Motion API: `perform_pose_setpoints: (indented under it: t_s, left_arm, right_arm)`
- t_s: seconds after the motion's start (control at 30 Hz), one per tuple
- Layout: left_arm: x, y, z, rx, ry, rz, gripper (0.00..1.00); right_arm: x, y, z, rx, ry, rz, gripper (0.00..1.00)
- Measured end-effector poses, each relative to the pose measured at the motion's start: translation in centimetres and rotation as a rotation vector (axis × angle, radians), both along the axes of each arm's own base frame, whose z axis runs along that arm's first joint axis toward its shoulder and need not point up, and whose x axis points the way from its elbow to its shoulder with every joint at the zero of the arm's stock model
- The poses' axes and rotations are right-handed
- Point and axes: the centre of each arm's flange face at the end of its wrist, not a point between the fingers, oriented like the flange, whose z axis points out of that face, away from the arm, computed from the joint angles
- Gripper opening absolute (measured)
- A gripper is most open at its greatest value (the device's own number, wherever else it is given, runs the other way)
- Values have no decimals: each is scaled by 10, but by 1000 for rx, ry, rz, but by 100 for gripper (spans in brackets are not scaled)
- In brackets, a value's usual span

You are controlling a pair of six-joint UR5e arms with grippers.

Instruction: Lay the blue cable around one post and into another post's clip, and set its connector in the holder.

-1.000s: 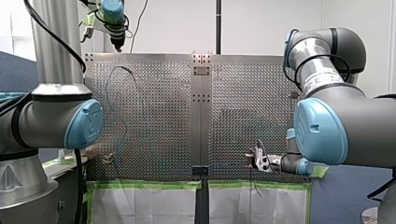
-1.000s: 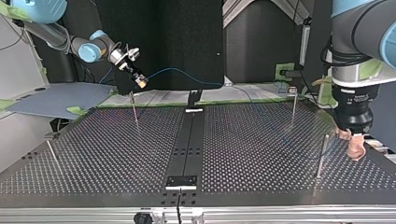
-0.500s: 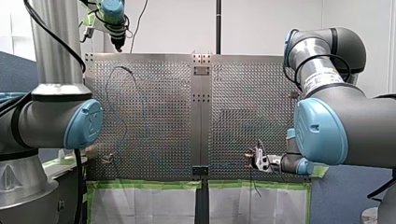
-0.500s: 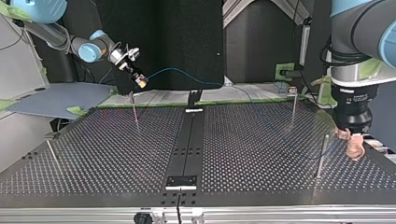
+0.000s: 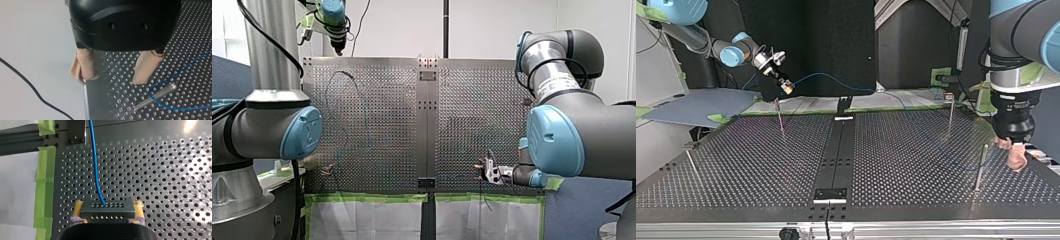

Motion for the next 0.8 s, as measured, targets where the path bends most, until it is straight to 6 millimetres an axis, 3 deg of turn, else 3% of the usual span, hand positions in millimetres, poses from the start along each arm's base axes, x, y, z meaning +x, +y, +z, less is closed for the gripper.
perform_pose_setpoints:
  t_s: [0.17,0.53,0.8]
  left_arm:
    - [-4,-10,-4,0,7,-44,100]
    - [-37,-47,-10,-56,-65,-210,100]
    - [-29,-73,-54,-125,-29,-253,100]
  right_arm:
    - [-1,0,0,0,0,-2,0]
    - [-5,-3,0,-1,0,-11,0]
    - [-10,-6,0,-2,5,-31,0]
